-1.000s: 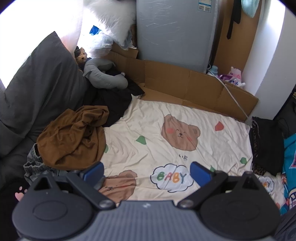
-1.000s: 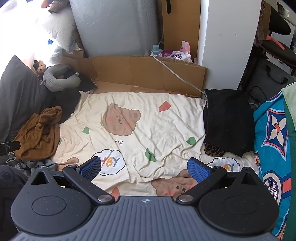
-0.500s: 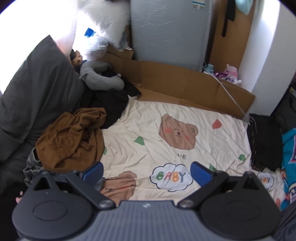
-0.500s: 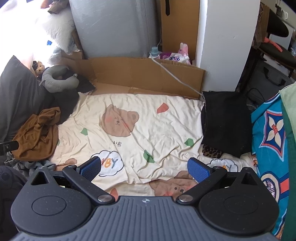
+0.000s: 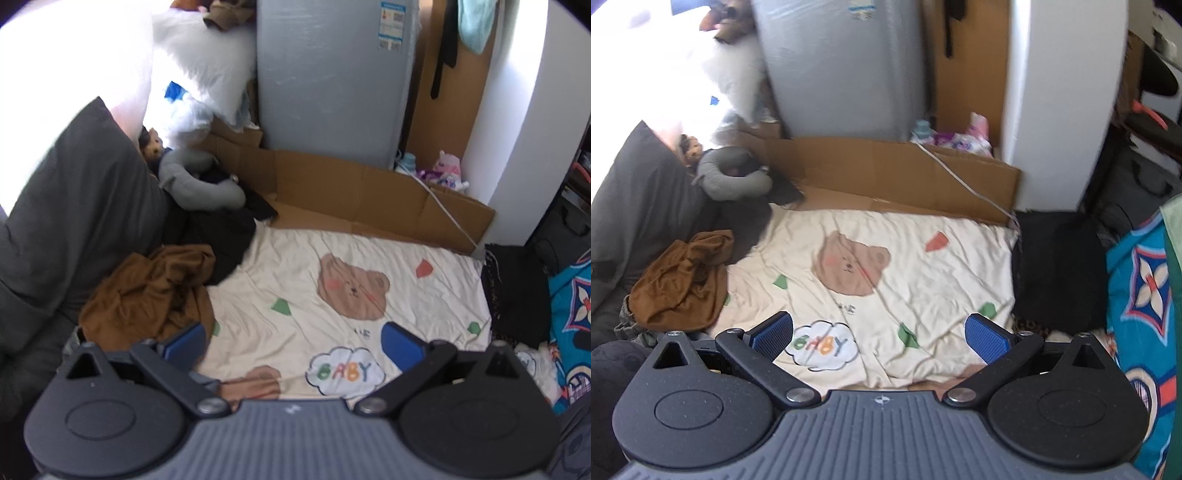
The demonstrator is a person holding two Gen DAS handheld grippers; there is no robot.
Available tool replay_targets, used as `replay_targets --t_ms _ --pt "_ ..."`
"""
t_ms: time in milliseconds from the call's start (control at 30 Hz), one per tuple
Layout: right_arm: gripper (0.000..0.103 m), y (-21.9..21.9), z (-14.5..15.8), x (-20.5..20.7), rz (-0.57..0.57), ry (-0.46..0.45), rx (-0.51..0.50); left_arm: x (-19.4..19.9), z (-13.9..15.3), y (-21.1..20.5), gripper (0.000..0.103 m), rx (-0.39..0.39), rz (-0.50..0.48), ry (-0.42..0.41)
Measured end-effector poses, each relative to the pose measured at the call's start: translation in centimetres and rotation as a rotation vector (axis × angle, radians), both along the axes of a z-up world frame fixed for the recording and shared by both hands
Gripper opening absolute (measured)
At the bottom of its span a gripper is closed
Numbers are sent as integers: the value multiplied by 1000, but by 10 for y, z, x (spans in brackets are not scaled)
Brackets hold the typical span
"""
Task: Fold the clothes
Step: 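Reach the left tool into the clothes pile and grasp the brown T-shirt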
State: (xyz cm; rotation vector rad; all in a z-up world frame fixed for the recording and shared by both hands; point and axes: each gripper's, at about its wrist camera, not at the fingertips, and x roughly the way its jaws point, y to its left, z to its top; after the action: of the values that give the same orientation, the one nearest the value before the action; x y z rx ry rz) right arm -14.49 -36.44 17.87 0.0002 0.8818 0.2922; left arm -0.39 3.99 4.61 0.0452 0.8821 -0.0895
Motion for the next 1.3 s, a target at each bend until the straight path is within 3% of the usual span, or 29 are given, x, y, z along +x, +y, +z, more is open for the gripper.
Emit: replay_targets --t_ms 267,400,667,767,967,1300 --pt "102 16 9 7 17 -29 37 9 12 40 102 13 24 -38" --pt "102 23 10 8 22 -53 39 9 19 62 102 42 46 -122" --pt "102 40 8 10 39 -124 60 14 10 101 101 63 96 -156" --pt "102 47 7 14 51 -143 60 17 4 115 101 83 104 -148" --pt "102 60 2 25 85 -164 53 27 -7 148 101 34 140 -155" --pt "102 78 -13 57 128 -180 64 52 -37 172 100 42 194 -129"
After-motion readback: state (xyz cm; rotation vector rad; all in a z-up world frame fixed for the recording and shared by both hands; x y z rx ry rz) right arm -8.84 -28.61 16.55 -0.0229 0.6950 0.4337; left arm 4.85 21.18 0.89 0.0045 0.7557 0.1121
